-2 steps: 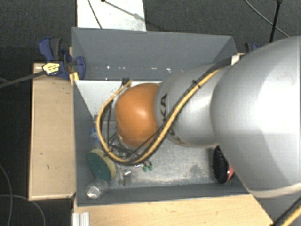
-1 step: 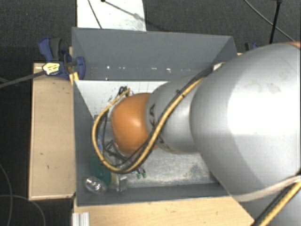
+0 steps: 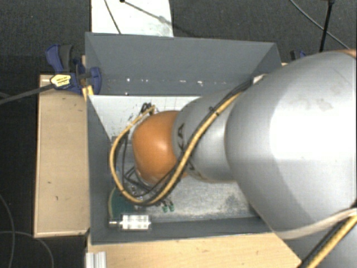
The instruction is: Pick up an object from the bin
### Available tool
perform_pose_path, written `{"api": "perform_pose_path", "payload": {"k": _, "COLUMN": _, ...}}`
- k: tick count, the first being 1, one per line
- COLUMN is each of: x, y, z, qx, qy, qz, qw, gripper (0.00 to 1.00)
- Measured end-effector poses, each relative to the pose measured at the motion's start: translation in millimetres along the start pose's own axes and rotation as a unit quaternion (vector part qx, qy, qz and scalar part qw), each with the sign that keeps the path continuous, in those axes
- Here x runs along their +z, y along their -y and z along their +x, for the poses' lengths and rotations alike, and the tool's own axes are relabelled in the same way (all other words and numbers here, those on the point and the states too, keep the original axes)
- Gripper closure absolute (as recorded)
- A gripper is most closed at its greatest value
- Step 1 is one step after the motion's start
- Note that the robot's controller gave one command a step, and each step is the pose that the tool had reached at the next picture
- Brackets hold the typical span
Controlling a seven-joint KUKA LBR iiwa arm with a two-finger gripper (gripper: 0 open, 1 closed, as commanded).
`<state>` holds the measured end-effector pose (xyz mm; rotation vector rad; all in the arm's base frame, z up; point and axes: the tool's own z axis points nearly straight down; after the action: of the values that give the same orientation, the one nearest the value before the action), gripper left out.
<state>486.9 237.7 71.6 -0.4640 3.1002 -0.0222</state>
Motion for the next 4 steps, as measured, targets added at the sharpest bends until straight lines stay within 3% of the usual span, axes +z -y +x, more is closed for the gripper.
{"api": "perform_pose_path", "payload": {"k": 1, "x": -80.8, "y": 5.8, "z": -39.1, "qx": 0.111, "qy": 0.0009, "qz": -0.008, "qw": 0.9937, "gripper": 1.0}}
{"api": "perform_pose_path", "payload": {"k": 2, "x": -78.1, "y": 5.4, "z": -37.2, "qx": 0.11, "qy": -0.0021, "qz": -0.007, "qw": 0.9939, "gripper": 0.0}}
{"api": "perform_pose_path", "payload": {"k": 3, "x": -5.8, "y": -5.1, "z": -9.2, "qx": 0.156, "qy": -0.0046, "qz": -0.007, "qw": 0.9877, "gripper": 0.0}}
{"api": "perform_pose_path", "payload": {"k": 4, "x": -11.6, "y": -3.1, "z": -12.9, "qx": 0.157, "qy": 0.0002, "qz": -0.007, "qw": 0.9875, "gripper": 1.0}}
